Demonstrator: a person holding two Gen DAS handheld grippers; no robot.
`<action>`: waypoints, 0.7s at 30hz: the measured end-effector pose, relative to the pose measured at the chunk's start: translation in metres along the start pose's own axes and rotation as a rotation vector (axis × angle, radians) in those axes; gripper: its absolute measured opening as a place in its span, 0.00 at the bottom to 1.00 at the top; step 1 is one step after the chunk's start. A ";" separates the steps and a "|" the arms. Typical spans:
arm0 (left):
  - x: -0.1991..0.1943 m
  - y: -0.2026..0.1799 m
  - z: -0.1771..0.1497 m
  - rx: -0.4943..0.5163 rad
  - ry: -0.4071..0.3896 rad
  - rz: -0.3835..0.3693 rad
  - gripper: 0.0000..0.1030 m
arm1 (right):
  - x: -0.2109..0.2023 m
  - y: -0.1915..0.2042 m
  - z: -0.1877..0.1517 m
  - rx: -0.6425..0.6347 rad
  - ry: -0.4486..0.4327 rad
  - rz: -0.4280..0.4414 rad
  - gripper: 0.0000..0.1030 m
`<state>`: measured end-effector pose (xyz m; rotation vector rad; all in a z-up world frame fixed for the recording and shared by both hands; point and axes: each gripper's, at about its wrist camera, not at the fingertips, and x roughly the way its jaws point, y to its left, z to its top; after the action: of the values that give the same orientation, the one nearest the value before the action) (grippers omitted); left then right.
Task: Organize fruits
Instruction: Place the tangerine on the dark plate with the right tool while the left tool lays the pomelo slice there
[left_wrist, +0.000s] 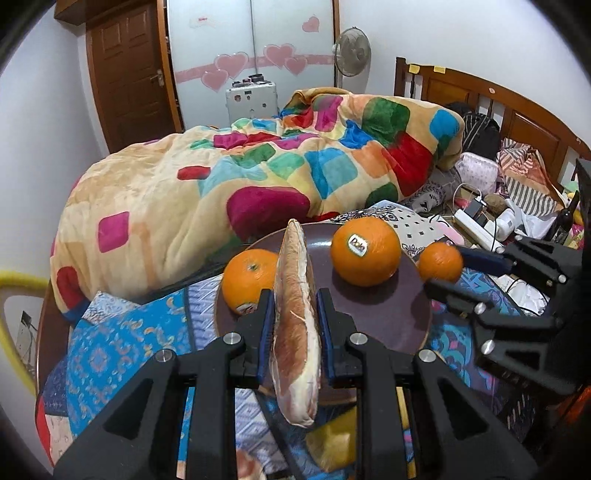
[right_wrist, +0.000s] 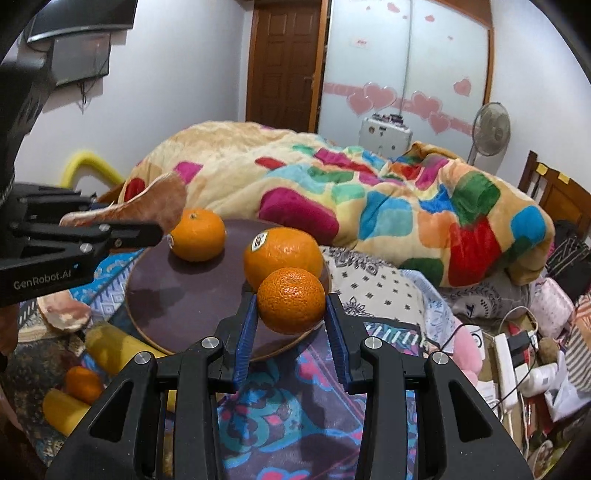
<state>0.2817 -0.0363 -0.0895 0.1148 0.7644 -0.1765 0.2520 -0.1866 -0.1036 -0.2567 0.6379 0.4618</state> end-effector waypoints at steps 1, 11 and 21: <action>0.003 -0.002 0.002 0.004 0.003 0.002 0.22 | 0.003 0.000 0.000 -0.006 0.009 0.003 0.33; 0.037 -0.007 0.015 0.002 0.065 0.011 0.22 | 0.024 0.001 0.000 -0.023 0.088 0.039 0.33; 0.053 -0.011 0.020 -0.004 0.084 0.009 0.22 | 0.028 -0.001 0.001 -0.017 0.098 0.052 0.34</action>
<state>0.3306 -0.0568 -0.1123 0.1226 0.8479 -0.1621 0.2725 -0.1777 -0.1200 -0.2810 0.7377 0.5071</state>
